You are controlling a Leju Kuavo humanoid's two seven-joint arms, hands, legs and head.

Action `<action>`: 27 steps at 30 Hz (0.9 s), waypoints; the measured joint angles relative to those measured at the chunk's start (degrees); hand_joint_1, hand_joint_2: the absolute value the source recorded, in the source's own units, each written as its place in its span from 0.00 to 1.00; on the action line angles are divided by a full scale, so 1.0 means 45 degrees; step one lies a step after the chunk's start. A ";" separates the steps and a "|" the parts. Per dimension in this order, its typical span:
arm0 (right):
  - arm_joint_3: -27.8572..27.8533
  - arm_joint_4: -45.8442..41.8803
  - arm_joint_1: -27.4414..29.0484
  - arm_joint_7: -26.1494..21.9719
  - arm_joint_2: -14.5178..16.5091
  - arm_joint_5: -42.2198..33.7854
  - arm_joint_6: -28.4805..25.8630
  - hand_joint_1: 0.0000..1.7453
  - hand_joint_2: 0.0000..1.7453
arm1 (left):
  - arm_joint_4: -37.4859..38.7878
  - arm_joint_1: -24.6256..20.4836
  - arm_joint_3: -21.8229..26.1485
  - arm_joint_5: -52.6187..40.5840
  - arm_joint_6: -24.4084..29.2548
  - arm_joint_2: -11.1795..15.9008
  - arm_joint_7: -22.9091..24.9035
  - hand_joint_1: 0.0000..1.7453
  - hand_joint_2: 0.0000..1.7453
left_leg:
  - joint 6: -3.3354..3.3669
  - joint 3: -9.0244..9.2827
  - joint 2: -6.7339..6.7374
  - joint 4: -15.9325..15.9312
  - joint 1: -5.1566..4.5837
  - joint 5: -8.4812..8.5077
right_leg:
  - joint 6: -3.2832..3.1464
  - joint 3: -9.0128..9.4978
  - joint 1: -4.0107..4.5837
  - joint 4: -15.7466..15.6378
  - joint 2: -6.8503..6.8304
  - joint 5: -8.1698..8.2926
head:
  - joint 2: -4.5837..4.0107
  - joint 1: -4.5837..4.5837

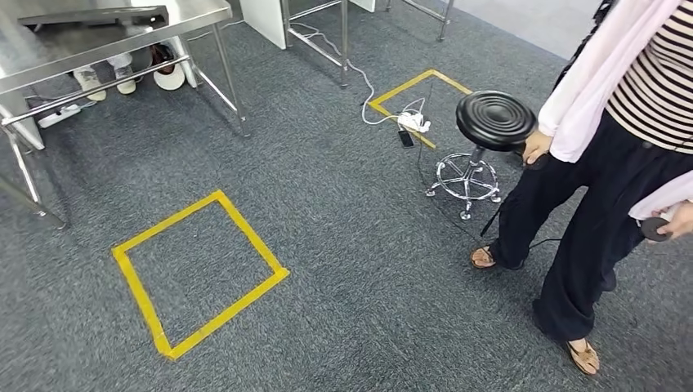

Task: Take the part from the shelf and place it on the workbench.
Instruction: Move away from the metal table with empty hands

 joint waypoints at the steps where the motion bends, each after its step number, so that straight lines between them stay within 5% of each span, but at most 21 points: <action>1: 0.0066 0.0028 -0.0028 -0.0052 0.0014 0.0018 0.0119 0.00 0.00 | 0.0000 -0.0004 -0.0042 -0.0085 -0.0006 -0.0020 -0.0005 0.00 0.00 | 0.0107 0.0001 0.0191 -0.0068 0.0008 0.0065 | 0.0006 -0.0211 0.0013 0.0352 -0.0307 -0.0204 | 0.0000 0.0027; 3: 0.0203 0.0057 -0.0140 -0.0142 0.0075 0.0132 0.0442 0.00 0.00 | 0.0001 0.0004 -0.0172 -0.0327 -0.0036 -0.0040 0.0027 0.00 0.00 | 0.0224 -0.0026 0.0601 -0.0129 -0.0032 0.0124 | -0.0059 -0.0925 0.0043 0.1840 -0.1065 -0.0975 | 0.0000 0.0074; 5: 0.0378 0.0079 -0.0237 -0.0203 0.0159 0.0345 0.0851 0.00 0.00 | 0.0007 0.0021 -0.0368 -0.0648 -0.0102 -0.0046 0.0131 0.00 0.00 | 0.0243 -0.0068 0.1021 -0.0122 -0.0098 0.0134 | -0.0031 -0.1588 0.0032 0.3357 -0.1321 -0.1586 | 0.0000 0.0089; 6: 0.0478 0.0092 -0.0248 -0.0216 0.0200 0.0450 0.1032 0.00 0.00 | 0.0012 0.0023 -0.0480 -0.0791 -0.0135 -0.0045 0.0188 0.00 0.00 | 0.0244 -0.0079 0.1203 -0.0120 -0.0119 0.0136 | 0.0040 -0.1594 0.0023 0.3535 -0.1365 -0.1616 | 0.0000 0.0090; 7: 0.0577 0.0108 -0.0243 -0.0220 0.0242 0.0536 0.1159 0.00 0.00 | 0.0016 0.0019 -0.0577 -0.0890 -0.0165 -0.0045 0.0231 0.00 0.00 | 0.0242 -0.0076 0.1365 -0.0117 -0.0124 0.0136 | 0.0132 -0.1308 0.0013 0.3153 -0.1431 -0.1449 | 0.0000 0.0091; 9: 0.0735 0.0134 -0.0241 -0.0222 0.0335 0.0636 0.1262 0.00 0.00 | 0.0022 0.0011 -0.0751 -0.0988 -0.0197 -0.0056 0.0272 0.00 0.00 | 0.0211 -0.0039 0.1637 -0.0111 -0.0144 0.0127 | 0.0249 -0.0193 0.0013 0.1304 -0.1900 -0.0860 | 0.0000 0.0099; 12: 0.0874 0.0146 -0.0289 -0.0228 0.0448 0.0685 0.1269 0.00 0.00 | 0.0031 0.0010 -0.0919 -0.1042 -0.0205 -0.0073 0.0288 0.00 0.00 | 0.0026 0.0068 0.1960 -0.0103 -0.0233 0.0065 | 0.0036 0.0590 0.0150 -0.0244 -0.2482 -0.0342 | 0.0000 0.0067; 14: 0.0949 0.0164 -0.0287 -0.0231 0.0472 0.0686 0.1269 0.00 0.00 | 0.0034 -0.0006 -0.0976 -0.1062 -0.0206 -0.0086 0.0290 0.00 0.00 | -0.0136 0.0127 0.2132 -0.0121 -0.0209 0.0032 | -0.0183 0.0547 0.0139 -0.0272 -0.2210 -0.0242 | 0.0000 0.0042; 16: 0.0997 0.0181 -0.0279 -0.0231 0.0492 0.0686 0.1269 0.00 0.00 | 0.0034 -0.0006 -0.1019 -0.1065 -0.0211 -0.0090 0.0290 0.00 0.00 | -0.0284 0.0013 0.1724 0.0220 -0.0139 -0.0300 | -0.0392 0.0591 0.0032 -0.0344 -0.1943 -0.0123 | 0.0000 0.0009; 18: 0.1029 0.0186 -0.0285 -0.0230 0.0530 0.0686 0.1269 0.00 0.00 | 0.0036 0.0018 -0.1053 -0.1065 -0.0214 -0.0078 0.0294 0.00 0.00 | -0.0361 -0.0557 0.1012 0.1592 -0.0101 -0.1183 | -0.0541 0.0585 -0.0027 -0.0369 -0.1673 -0.0031 | 0.0000 -0.0036; 20: 0.1055 0.0198 -0.0277 -0.0229 0.0562 0.0688 0.1269 0.00 0.00 | 0.0041 0.0048 -0.1069 -0.1065 -0.0211 -0.0074 0.0302 0.00 0.00 | -0.0392 -0.1321 0.0742 0.3303 -0.0097 -0.1927 | -0.0588 0.0552 -0.0006 -0.0357 -0.1375 -0.0008 | 0.0000 -0.0038; 21: 0.1070 0.0206 -0.0261 -0.0230 0.0566 0.0741 0.1238 0.00 0.00 | 0.0042 0.0056 -0.1070 -0.1065 -0.0210 -0.0073 0.0311 0.00 0.00 | -0.0408 -0.1518 0.0711 0.3704 -0.0085 -0.1955 | -0.0585 0.0555 -0.0003 -0.0344 -0.1205 -0.0009 | 0.0000 -0.0039; 23: 0.1155 0.0217 -0.0239 -0.0230 0.0567 0.0946 0.1126 0.00 0.00 | 0.0044 0.0060 -0.1073 -0.1078 -0.0238 -0.0063 0.0358 0.00 0.00 | -0.0433 -0.1197 0.0641 0.2927 -0.0015 -0.1230 | -0.0568 0.0583 -0.0033 -0.0295 -0.0848 -0.0020 | 0.0000 -0.0038; 25: 0.1262 0.0219 -0.0274 -0.0231 0.0577 0.0986 0.1047 0.00 0.00 | 0.0048 0.0069 -0.1104 -0.1160 -0.0295 -0.0052 0.0444 0.00 0.00 | -0.0471 -0.0475 0.0169 0.1209 0.0119 -0.0367 | -0.0469 0.0511 -0.0025 -0.0126 -0.0489 -0.0081 | 0.0000 -0.0041; 27: 0.1269 0.0219 -0.0308 -0.0231 0.0574 0.0705 0.1037 0.00 0.00 | 0.0056 0.0070 -0.1180 -0.1270 -0.0342 -0.0049 0.0510 0.00 0.00 | -0.0430 -0.0163 -0.0213 0.0374 0.0136 -0.0142 | -0.0283 0.0309 0.0025 0.0033 -0.0203 -0.0124 | 0.0000 -0.0045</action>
